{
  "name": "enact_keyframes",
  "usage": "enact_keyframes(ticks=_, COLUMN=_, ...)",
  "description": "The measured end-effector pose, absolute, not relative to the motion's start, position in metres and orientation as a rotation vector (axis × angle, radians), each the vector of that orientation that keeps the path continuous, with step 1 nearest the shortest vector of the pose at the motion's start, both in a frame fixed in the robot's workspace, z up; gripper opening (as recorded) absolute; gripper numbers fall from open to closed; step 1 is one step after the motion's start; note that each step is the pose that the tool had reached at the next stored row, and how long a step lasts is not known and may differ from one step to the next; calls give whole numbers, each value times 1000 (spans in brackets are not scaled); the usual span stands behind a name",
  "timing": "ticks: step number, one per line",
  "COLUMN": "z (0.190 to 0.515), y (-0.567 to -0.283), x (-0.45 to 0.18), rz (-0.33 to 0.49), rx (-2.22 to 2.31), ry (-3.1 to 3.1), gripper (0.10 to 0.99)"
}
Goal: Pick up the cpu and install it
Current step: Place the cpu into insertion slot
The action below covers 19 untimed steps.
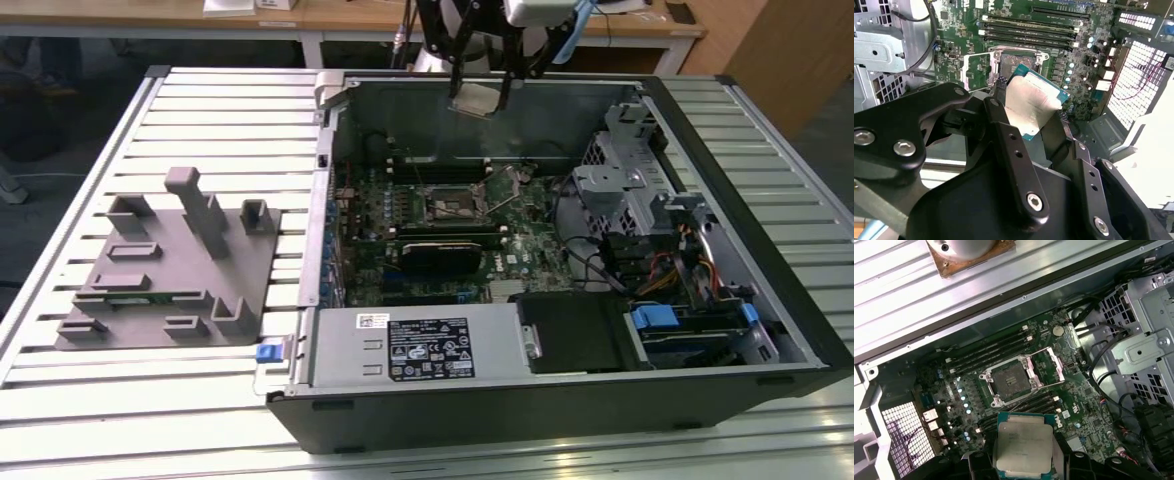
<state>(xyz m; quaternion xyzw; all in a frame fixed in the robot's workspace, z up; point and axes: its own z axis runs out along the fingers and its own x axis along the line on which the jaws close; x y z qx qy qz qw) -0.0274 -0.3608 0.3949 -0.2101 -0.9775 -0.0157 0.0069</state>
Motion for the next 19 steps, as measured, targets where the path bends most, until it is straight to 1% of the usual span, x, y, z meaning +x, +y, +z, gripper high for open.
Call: enact_keyframes(ticks=19, z=395, y=-359, x=-27, rz=-50, rx=-758, ry=-3035, gripper=529)
